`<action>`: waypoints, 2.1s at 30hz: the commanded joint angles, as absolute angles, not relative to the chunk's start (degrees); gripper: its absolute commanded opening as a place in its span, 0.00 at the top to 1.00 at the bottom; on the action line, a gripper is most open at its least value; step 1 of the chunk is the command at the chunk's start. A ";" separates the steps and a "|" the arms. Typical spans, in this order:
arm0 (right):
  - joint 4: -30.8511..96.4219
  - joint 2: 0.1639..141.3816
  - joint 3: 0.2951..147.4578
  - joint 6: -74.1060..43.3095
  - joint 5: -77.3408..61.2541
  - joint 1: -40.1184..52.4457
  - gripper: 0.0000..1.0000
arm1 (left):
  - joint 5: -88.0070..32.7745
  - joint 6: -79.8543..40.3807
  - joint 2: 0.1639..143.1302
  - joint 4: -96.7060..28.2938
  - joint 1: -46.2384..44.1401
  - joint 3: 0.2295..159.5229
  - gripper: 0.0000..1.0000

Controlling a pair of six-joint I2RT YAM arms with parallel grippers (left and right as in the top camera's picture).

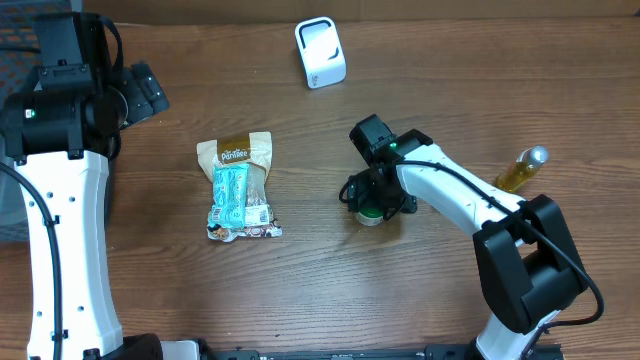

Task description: Scan the item barcode

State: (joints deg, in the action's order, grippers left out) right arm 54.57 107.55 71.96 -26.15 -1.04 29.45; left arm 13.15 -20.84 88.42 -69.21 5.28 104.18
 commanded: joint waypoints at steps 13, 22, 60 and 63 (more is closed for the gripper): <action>54.24 107.46 71.85 -28.69 2.37 29.45 0.00 | 13.91 -20.99 88.49 -69.08 5.32 104.25 0.00; 54.22 107.46 71.85 -28.73 2.02 29.54 0.09 | 13.91 -20.99 88.49 -69.08 5.32 104.25 0.00; 49.74 107.46 68.27 -28.71 5.52 32.34 0.30 | 13.91 -20.99 88.49 -69.08 5.32 104.25 0.00; 50.24 107.42 69.14 -28.75 4.80 32.34 0.40 | 13.91 -20.99 88.49 -69.08 5.32 104.25 0.00</action>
State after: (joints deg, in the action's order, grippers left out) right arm 50.13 107.53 68.47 -28.49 4.93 32.67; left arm 13.15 -20.84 88.42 -69.21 5.30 104.18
